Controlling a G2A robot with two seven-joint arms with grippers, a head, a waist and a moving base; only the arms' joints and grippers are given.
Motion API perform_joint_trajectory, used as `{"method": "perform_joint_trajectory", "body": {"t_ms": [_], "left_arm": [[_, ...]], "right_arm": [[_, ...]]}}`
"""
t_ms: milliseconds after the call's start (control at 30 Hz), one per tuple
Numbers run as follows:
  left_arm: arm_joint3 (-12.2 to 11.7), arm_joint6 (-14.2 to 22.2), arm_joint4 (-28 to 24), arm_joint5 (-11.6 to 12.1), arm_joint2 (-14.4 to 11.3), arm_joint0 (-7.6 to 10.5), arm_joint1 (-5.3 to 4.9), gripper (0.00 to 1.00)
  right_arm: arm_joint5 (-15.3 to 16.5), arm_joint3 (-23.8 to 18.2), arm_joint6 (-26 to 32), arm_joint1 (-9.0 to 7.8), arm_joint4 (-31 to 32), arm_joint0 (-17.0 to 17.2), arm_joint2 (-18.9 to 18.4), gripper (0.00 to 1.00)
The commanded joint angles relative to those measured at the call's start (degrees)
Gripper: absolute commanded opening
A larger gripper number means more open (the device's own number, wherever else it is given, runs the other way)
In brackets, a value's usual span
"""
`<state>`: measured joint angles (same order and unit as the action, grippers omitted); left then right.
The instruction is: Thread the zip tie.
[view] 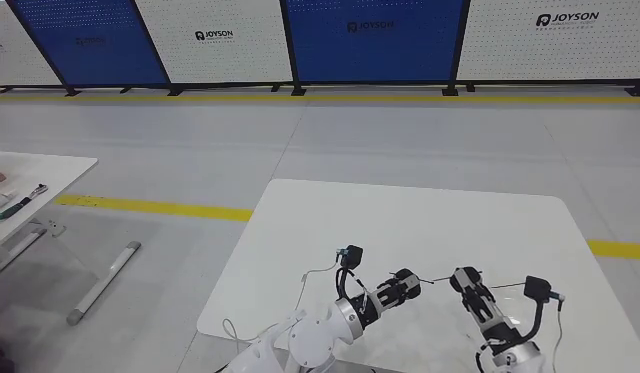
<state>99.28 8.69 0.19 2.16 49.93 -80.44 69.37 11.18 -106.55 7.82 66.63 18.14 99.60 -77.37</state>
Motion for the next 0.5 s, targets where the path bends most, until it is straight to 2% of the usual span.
{"method": "perform_joint_trajectory", "body": {"t_ms": [0, 467], "left_arm": [[0.0, 0.0, 0.0, 0.0, 0.0, 0.0, 0.0, 0.0], [0.0, 0.0, 0.0, 0.0, 0.0, 0.0, 0.0, 0.0]], "right_arm": [[0.1, -0.1, 0.1, 0.0, 0.0, 0.2, -0.2, 0.0], [-1.0, -0.1, 0.6, 0.23, 1.3, 0.1, 0.2, 0.0]]}}
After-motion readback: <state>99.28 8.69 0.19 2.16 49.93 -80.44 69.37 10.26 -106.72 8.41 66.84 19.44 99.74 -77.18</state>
